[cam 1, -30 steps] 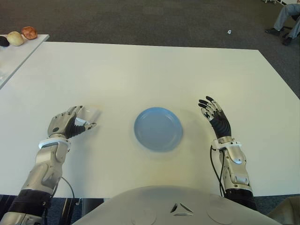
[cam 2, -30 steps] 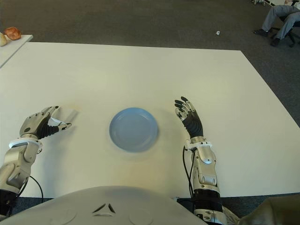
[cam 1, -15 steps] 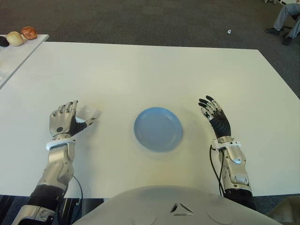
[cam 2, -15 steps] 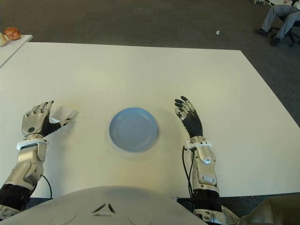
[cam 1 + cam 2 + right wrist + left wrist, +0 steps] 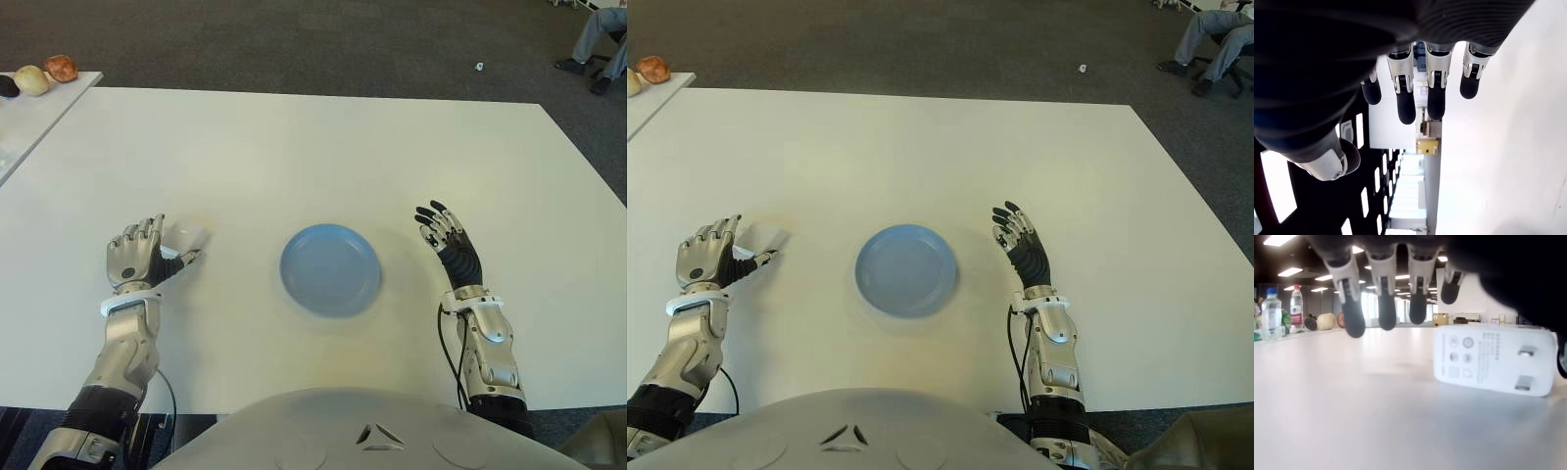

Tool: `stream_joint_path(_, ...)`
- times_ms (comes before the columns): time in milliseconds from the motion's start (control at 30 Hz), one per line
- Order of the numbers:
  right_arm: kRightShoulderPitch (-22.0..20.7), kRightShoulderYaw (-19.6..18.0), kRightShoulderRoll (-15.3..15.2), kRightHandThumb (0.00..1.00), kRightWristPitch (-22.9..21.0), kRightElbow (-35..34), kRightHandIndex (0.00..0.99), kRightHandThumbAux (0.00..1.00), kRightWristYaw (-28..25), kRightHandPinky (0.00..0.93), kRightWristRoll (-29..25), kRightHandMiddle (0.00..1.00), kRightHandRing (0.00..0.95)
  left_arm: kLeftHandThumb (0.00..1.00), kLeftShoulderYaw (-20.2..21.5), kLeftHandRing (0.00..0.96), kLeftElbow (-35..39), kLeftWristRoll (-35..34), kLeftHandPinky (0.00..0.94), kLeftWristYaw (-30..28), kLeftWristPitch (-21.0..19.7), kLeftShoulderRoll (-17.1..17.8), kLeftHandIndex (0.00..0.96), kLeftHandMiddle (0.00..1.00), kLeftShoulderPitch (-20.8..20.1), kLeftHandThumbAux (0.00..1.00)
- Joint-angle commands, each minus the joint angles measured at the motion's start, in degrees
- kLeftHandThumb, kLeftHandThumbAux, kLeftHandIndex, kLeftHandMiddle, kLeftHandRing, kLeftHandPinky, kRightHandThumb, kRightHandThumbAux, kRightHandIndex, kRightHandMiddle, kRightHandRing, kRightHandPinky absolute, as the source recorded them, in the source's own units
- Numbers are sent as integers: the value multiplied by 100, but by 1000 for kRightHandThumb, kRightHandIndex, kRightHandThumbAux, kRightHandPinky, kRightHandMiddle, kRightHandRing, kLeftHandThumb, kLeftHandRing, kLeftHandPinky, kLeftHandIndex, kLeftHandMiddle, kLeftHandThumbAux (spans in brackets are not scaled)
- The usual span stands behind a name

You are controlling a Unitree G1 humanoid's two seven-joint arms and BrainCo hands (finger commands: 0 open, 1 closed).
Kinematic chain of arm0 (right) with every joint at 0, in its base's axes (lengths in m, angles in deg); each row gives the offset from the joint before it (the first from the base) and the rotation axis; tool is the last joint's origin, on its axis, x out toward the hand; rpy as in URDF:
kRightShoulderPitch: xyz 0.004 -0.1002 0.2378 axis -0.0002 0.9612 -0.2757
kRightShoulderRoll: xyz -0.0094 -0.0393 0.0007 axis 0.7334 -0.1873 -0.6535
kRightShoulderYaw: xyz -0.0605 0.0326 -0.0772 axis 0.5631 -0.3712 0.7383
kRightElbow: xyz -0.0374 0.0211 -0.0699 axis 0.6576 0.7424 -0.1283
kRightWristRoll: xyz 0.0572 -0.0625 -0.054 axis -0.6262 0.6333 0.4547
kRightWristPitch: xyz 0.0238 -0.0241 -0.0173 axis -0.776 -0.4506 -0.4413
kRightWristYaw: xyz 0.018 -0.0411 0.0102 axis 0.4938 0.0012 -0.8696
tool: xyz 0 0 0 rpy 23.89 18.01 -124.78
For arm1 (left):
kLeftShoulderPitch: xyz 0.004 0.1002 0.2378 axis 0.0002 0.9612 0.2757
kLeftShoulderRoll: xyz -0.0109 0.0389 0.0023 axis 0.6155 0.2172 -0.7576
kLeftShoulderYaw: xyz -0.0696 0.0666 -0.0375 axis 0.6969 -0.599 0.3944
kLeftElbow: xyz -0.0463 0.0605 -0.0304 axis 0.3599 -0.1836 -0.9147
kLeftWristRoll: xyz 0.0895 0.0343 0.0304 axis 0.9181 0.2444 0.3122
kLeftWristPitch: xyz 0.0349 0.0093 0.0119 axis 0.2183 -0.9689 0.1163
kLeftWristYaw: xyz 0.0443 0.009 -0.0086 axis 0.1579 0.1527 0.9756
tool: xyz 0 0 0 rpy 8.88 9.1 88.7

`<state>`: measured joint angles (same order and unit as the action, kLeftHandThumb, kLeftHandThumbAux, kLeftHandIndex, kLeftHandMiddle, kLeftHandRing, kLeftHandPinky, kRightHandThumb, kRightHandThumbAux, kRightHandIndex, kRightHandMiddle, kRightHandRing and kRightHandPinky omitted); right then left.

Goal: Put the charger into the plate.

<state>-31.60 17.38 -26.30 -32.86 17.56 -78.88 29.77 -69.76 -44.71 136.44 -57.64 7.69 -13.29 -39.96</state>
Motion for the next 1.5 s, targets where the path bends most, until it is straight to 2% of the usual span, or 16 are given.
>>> stream_joint_path(33,72,-14,43,12,-5,47,104,595,27,78,-44,207,154,209,-82,197,73,-12,262,-185,4,20,99,168,-31,306)
stream_joint_path(667,95,-22,30,7,39,93,108,583,10,87,-35,208,157,208,-87,189,233,-90,250,-532,35,75,94,173,20,316)
stream_joint_path(1033,108,-51,-15,9,51,98,102,598,-20,79,-54,212,161,228,-139,230,319,-60,317,-699,7,31,98,189,37,307)
stream_joint_path(1167,106,-54,-17,11,56,100,102,601,-35,78,-63,212,160,230,-183,297,352,-51,403,-706,-4,-2,96,228,63,303)
stream_joint_path(1267,103,-59,-18,12,58,105,104,602,-45,80,-65,211,159,238,-196,322,359,-81,428,-727,-13,-24,96,243,60,303)
stream_joint_path(1500,104,-84,-27,11,41,97,105,595,-80,74,-86,209,155,248,-238,305,412,-83,401,-859,-89,-75,93,228,58,303)
